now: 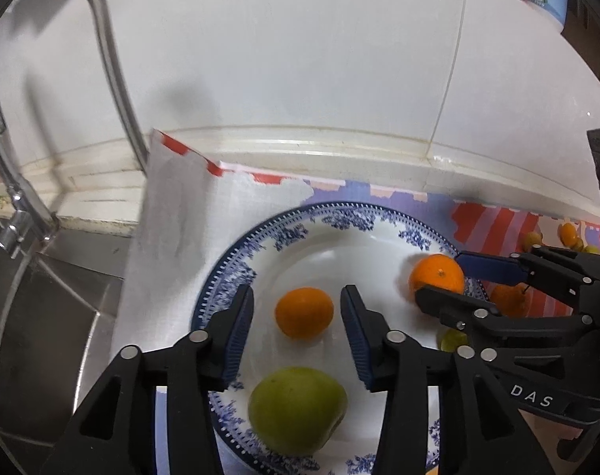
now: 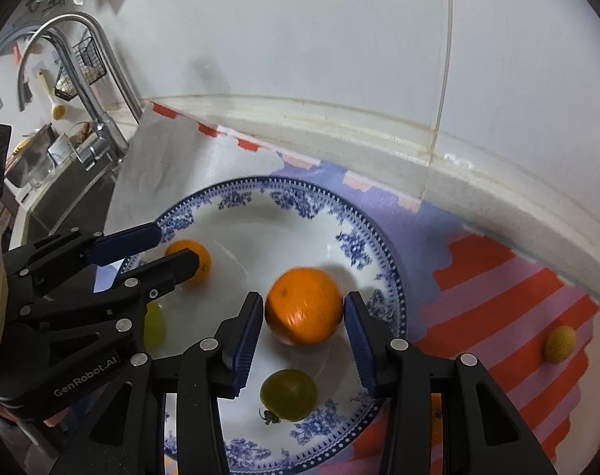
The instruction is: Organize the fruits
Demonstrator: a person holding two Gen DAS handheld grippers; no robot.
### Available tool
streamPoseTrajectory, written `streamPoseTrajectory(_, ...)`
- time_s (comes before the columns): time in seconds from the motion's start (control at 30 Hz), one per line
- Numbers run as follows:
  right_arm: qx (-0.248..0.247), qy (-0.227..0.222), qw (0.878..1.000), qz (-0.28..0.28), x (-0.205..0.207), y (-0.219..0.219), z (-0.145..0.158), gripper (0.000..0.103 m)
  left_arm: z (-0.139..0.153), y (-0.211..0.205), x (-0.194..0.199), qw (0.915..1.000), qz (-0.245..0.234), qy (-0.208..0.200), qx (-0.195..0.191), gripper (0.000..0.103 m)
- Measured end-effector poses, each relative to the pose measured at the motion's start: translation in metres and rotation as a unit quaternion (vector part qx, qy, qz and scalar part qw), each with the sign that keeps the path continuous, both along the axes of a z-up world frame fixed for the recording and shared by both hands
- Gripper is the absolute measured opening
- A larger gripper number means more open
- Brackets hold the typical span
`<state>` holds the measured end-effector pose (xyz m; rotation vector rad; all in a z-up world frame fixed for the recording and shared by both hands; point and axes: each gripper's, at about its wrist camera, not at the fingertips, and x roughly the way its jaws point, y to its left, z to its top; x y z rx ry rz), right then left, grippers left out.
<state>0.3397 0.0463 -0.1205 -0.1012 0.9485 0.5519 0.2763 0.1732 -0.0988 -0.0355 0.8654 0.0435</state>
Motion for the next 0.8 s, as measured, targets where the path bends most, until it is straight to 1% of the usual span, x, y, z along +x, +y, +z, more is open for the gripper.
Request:
streamPoseTrajectory(0.1,-0.001,-0.016,1.000,-0.009,-0.006,-0.007,0.010,0.047,0.011,-0.001,-0.008,0.9999,0.007,-0.009,0.000,0.048)
streamPoseTrajectory(0.17,0.002,-0.026,0.999,-0.018,-0.013,-0.014,0.018,0.047,0.020,-0.006,-0.016,0.9998,0.008,-0.017,0.007,0.049)
streamPoseTrajectory(0.23,0.007,-0.034,0.999,-0.023,-0.019,-0.021,0.025,0.047,0.028,-0.011,-0.024,0.9996,0.008,-0.024,0.011,0.053)
streamPoseTrajectory(0.27,0.008,-0.039,0.999,-0.026,-0.022,-0.024,0.029,0.047,0.031,-0.014,-0.027,0.9995,0.009,-0.026,0.012,0.053)
streamPoseTrajectory(0.33,0.013,-0.049,0.998,-0.037,-0.030,-0.033,0.037,0.047,0.040,-0.021,-0.036,0.9992,0.007,-0.037,0.010,0.054)
streamPoseTrajectory(0.43,0.020,-0.061,0.997,-0.050,-0.043,-0.047,0.050,0.047,0.053,-0.032,-0.047,0.9984,0.008,-0.054,0.014,0.057)
streamPoseTrajectory(0.57,0.033,-0.077,0.994,-0.067,-0.061,-0.067,0.065,0.047,0.070,-0.047,-0.065,0.9969,-0.003,-0.078,0.013,0.061)
streamPoseTrajectory(0.67,0.040,-0.088,0.992,-0.082,-0.073,-0.082,0.074,0.052,0.082,-0.059,-0.077,0.9956,-0.013,-0.092,0.007,0.064)
streamPoseTrajectory(0.73,0.040,-0.099,0.990,-0.092,-0.082,-0.093,0.081,0.053,0.087,-0.066,-0.083,0.9950,-0.018,-0.098,0.001,0.069)
streamPoseTrajectory(0.8,0.037,-0.109,0.988,-0.101,-0.091,-0.102,0.087,0.053,0.092,-0.074,-0.091,0.9941,-0.020,-0.107,0.003,0.072)
